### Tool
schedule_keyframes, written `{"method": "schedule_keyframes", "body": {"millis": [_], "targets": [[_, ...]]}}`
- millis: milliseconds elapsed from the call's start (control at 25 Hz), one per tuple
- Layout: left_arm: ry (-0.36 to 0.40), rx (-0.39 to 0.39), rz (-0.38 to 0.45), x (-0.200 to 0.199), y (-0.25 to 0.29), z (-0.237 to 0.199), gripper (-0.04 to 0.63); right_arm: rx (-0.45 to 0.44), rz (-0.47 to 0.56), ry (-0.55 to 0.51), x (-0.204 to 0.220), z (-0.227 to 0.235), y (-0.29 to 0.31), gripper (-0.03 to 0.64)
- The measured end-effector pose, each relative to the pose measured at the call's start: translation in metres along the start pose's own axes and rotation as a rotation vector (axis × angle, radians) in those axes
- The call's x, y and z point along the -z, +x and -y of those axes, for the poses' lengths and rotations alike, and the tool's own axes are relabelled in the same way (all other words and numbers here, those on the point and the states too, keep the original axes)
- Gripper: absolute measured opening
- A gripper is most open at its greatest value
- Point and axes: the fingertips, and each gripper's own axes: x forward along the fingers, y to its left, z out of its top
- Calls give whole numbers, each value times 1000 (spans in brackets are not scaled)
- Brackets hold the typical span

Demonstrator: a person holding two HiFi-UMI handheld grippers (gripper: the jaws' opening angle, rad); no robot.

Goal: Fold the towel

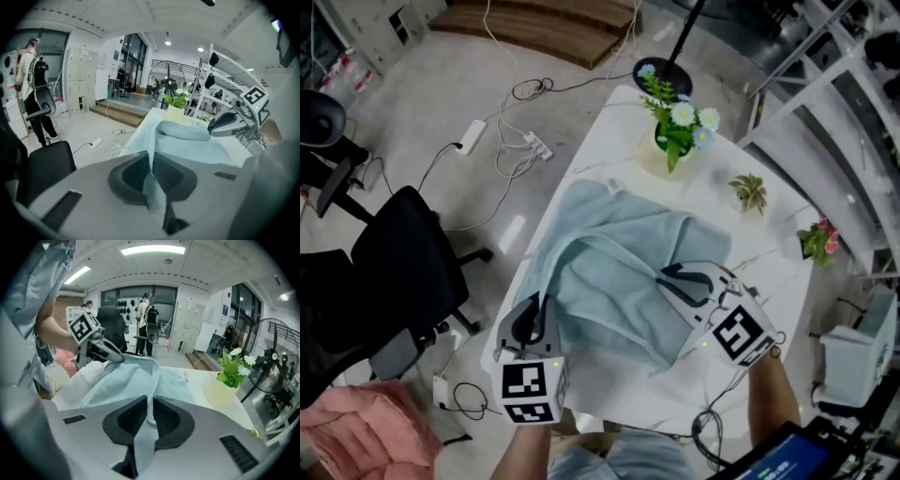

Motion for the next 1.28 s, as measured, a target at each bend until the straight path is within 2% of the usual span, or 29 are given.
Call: {"method": "schedule_keyframes", "body": {"millis": [80,160,240,280,360,480,640,720,880,1040,1280], "targets": [[-7,16,10,-2,-4,1,31,-26,-14,19,-2,3,-8,58],[-11,30,19,-3,-10,1,29,16,-27,22,-4,12,-12,18],[-18,36,25,-3,-16,0,25,39,-28,1,-9,17,-13,18],[-24,37,27,-3,-18,-1,25,22,-27,-15,-13,14,-13,25],[-29,38,27,-3,-20,-3,24,-29,-51,-46,-15,0,-9,89],[-29,39,28,-3,-21,-8,24,-78,-104,-87,-2,-22,10,146],[-29,47,35,-5,-23,-10,23,-85,-129,-76,16,-31,33,160],[-30,47,38,-6,-24,-10,23,-53,-157,-95,25,-27,40,157],[-31,47,30,-3,-24,-11,23,-16,-179,-128,35,-18,40,64],[-31,46,27,0,-25,-10,23,-61,-139,-43,26,-19,28,77],[-25,43,31,0,-28,-8,23,-74,-151,-32,31,-16,18,77]]}}
